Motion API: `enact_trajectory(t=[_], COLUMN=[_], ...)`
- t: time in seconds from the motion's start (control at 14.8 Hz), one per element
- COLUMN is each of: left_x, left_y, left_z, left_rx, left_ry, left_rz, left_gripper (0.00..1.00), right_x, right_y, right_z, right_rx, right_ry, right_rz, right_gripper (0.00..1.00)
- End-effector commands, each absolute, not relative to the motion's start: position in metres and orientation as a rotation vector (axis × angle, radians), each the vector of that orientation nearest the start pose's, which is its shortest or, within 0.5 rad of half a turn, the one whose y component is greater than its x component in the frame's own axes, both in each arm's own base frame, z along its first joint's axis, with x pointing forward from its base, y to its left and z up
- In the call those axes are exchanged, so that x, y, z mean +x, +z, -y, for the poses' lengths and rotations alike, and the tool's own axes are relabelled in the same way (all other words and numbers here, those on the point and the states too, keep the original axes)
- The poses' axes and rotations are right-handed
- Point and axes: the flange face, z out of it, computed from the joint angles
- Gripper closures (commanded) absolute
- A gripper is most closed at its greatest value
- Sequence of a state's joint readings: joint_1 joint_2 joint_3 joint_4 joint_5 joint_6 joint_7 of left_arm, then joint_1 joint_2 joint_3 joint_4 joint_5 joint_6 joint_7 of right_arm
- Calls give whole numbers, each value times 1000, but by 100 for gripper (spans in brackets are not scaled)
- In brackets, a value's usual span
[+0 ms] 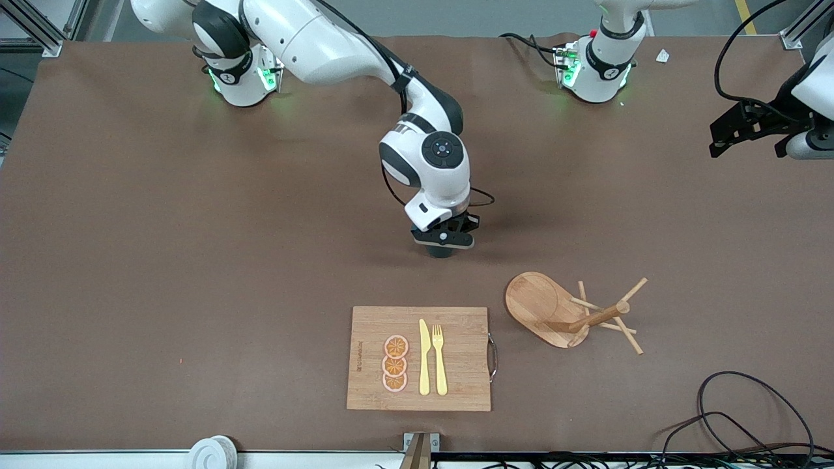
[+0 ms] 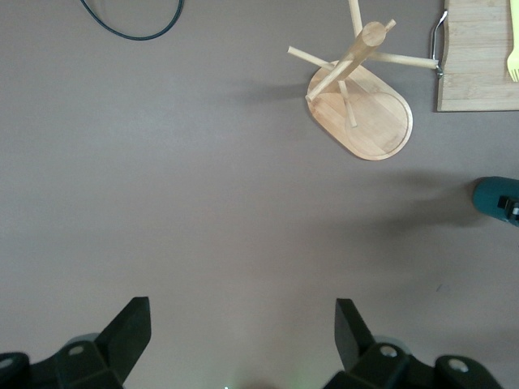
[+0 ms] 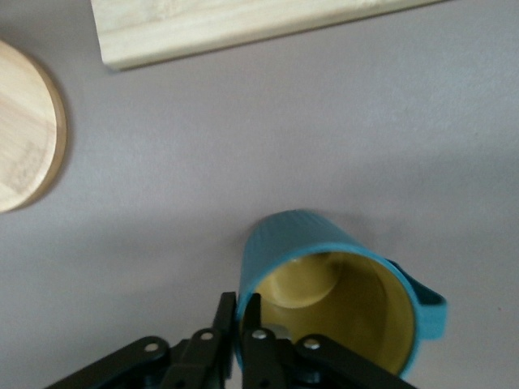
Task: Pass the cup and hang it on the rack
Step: 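Lift the teal mug and carry it toward the table middle, then set the mug down with the right gripper while the left gripper approaches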
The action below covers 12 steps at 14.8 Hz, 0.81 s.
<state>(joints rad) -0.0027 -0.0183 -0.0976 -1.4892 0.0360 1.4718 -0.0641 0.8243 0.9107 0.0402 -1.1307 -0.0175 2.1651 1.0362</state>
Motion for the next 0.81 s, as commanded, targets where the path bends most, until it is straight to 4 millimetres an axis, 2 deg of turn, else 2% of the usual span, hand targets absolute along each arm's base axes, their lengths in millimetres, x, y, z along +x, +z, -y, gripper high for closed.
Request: enact_trajectory(t=[0.0,0.2,0.27,0.34,0.47,0.61,0.75], left_x=[541,547,548,551,562,569,572], left_y=[659,647,646,641,620,601,584], left_z=[54,61,62,70,90,121,157], left_rx=[-3097,-3093,-3088,-3088,-3090,-3089,-3061], left_ry=[20,52,47,51,92,107,101], left_rz=[-50,-69,-76,-100,-147,-126,-134], left_gripper=[0,0,0,0,0,0,0], right_x=[534,571,596,619,654,687,702], right_y=[292,321,333,355,391,432,455], right_z=[-573,-530,-501,-466,-398,-313,-243], right_rx=[-3021,-3025,-3010,-3006,-3055,-3064,-3087], right_ry=[-119,-104,-113,-115,-114,-152,-150], right_rz=[-307,-340,-380,-413,-234,-159,-138], right_gripper=[0,0,0,0,0,0,0])
